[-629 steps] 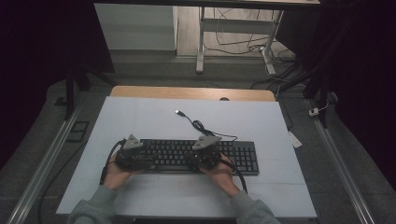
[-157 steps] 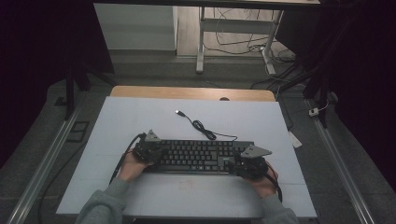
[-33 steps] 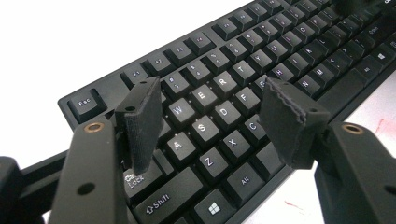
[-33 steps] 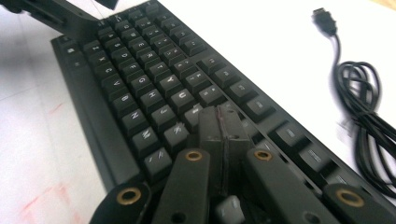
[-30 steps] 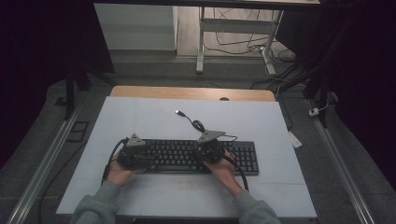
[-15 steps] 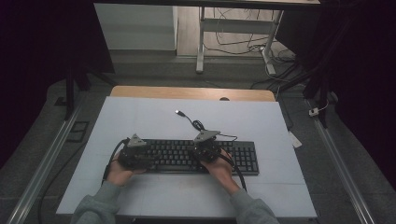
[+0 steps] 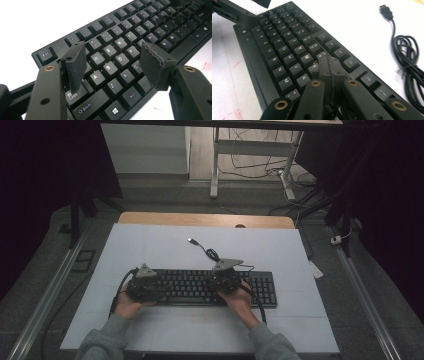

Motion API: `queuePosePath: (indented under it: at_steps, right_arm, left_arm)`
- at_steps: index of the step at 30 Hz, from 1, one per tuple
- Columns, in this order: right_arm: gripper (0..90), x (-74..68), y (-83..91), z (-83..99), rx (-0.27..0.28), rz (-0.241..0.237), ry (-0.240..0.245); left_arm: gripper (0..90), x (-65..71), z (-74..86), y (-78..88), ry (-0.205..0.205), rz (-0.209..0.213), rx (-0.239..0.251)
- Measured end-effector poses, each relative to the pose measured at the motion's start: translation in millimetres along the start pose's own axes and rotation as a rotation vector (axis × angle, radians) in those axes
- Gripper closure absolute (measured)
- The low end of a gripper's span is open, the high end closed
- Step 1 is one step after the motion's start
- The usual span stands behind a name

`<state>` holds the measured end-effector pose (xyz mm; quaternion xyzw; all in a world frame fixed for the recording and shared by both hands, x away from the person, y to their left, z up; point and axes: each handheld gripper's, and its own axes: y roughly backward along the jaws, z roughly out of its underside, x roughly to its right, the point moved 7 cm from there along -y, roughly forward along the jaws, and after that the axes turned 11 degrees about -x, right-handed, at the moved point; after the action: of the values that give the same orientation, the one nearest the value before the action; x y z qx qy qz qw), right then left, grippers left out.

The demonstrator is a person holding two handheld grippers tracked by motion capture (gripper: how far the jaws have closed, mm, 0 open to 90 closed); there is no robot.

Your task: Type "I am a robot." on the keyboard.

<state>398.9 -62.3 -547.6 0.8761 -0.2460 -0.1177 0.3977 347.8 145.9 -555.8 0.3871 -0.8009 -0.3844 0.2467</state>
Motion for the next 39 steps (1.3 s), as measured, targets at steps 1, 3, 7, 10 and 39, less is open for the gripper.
queuePosePath:
  at_steps: [1,3,7,10,39]
  right_arm:
    - [89.7,1.1,2.4,1.6,-0.001,0.003,0.000]
    - [89.7,2.9,6.5,6.0,0.002,0.007,-0.002]
    - [89.4,8.9,17.8,18.0,0.002,0.029,-0.009]
    - [80.3,15.1,28.1,26.1,0.015,0.046,-0.023]
    - [53.5,24.2,65.7,66.2,0.062,0.088,-0.041]
  left_arm:
    - [38.4,0.0,-0.1,0.1,-0.001,0.000,0.000]
    - [38.4,0.1,-0.2,0.4,-0.004,0.000,0.001]
    - [38.4,-0.2,-0.6,1.0,-0.002,0.002,0.006]
    - [38.4,-1.0,-0.7,1.6,0.002,0.000,0.008]
    - [39.2,1.7,-3.9,1.7,0.007,0.005,0.027]
